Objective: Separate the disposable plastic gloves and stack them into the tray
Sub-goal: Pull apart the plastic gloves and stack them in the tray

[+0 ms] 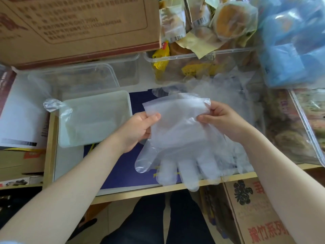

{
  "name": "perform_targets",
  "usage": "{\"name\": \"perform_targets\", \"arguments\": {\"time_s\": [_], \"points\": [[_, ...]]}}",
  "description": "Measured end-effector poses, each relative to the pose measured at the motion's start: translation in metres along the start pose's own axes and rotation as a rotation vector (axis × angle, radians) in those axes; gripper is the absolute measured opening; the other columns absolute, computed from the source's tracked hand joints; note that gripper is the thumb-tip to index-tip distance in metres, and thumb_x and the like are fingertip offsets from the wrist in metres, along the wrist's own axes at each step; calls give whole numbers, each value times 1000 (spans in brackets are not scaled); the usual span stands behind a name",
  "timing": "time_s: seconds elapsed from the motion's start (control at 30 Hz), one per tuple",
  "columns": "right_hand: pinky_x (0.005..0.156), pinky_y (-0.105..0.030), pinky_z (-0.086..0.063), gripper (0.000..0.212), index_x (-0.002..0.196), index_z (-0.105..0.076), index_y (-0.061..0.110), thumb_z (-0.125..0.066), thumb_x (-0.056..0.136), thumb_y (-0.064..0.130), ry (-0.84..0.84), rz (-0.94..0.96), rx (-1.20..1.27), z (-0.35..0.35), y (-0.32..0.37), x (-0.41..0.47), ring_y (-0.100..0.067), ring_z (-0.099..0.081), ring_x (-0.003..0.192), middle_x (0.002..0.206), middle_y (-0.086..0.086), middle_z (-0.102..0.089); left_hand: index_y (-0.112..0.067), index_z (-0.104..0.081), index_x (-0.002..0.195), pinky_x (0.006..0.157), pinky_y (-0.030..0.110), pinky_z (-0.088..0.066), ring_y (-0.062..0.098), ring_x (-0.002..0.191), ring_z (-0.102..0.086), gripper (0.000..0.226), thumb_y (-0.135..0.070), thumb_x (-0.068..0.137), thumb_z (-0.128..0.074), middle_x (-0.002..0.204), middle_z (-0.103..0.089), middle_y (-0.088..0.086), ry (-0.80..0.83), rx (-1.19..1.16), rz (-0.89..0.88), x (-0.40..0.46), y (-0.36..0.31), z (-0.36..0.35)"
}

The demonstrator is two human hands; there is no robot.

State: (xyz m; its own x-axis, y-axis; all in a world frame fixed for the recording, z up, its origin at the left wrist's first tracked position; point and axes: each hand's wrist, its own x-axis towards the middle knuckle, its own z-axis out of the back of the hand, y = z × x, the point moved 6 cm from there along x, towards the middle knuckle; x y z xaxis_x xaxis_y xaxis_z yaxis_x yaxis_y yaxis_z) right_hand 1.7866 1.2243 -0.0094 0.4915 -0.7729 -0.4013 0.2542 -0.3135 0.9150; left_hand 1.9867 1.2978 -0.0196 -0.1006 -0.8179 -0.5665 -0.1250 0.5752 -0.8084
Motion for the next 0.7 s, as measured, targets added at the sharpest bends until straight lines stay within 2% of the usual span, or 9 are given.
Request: {"name": "perform_targets", "arguments": {"time_s": [0.07, 0.13, 0.23, 0.33, 0.4, 0.53, 0.63, 0.7], "points": [[63, -17, -51, 16, 98, -63, 9, -58, 87, -2, -42, -6, 23, -1, 2, 1, -5, -63, 64, 71, 8, -69, -15, -64, 107, 66, 22, -54, 11, 79, -69, 20, -18, 97, -47, 94, -72, 0, -104, 38, -55, 5, -1, 0], [57, -16, -46, 5, 89, -59, 11, -62, 87, 7, -183, -4, 27, 4, 4, 2, -4, -59, 58, 68, 6, -65, -17, -66, 102, 68, 24, -54, 12, 81, -70, 18, -16, 96, -50, 93, -73, 0, -154, 32, -78, 6, 0, 2], [46, -20, -31, 22, 67, -54, 15, -70, 83, 17, -427, 11, -56, 13, 6, 1, -9, -43, 51, 59, 1, -56, -16, -67, 97, 65, 22, -54, 12, 79, -70, 16, -15, 95, -51, 86, -74, -3, -180, 27, -95, 7, -1, 6], [42, -18, -30, 22, 64, -58, 13, -70, 82, 16, -495, -9, -76, 17, 5, 1, -5, -41, 45, 45, 11, -56, -13, -67, 99, 64, 22, -54, 12, 78, -70, 17, -16, 95, -51, 85, -74, -2, -180, -19, -110, 8, -4, 6], [45, -17, -33, 22, 64, -61, 13, -67, 85, 14, -480, -19, -89, 17, 4, 1, -3, -44, 45, 45, 12, -57, -12, -67, 99, 65, 23, -55, 12, 75, -70, 19, -19, 96, -50, 83, -74, -2, -203, -29, -115, 9, -5, 9], [57, -19, -41, 20, 68, -64, 17, -59, 87, 11, -548, -27, -122, 20, 1, -1, -4, -54, 59, 72, -3, -66, -14, -66, 97, 60, 22, -54, 10, 70, -69, 20, -22, 97, -48, 78, -73, -3, -209, -66, -112, 9, -7, 12], [68, -34, -45, 20, 71, -57, 18, -50, 89, 13, -737, -14, -54, 33, -3, -6, -16, -57, 70, 74, -3, -65, -18, -66, 91, 59, 21, -54, 10, 71, -69, 21, -23, 98, -47, 79, -73, -5, -260, -60, -134, 9, -10, 17], [66, -37, -42, 20, 73, -49, 17, -42, 92, 13, -908, 43, -94, 44, 5, -18, -20, -54, 63, 66, -2, -59, -18, -65, 88, 62, 20, -53, 8, 71, -69, 21, -22, 98, -48, 81, -72, -4, -354, -70, -165, 7, -16, 22]]}}
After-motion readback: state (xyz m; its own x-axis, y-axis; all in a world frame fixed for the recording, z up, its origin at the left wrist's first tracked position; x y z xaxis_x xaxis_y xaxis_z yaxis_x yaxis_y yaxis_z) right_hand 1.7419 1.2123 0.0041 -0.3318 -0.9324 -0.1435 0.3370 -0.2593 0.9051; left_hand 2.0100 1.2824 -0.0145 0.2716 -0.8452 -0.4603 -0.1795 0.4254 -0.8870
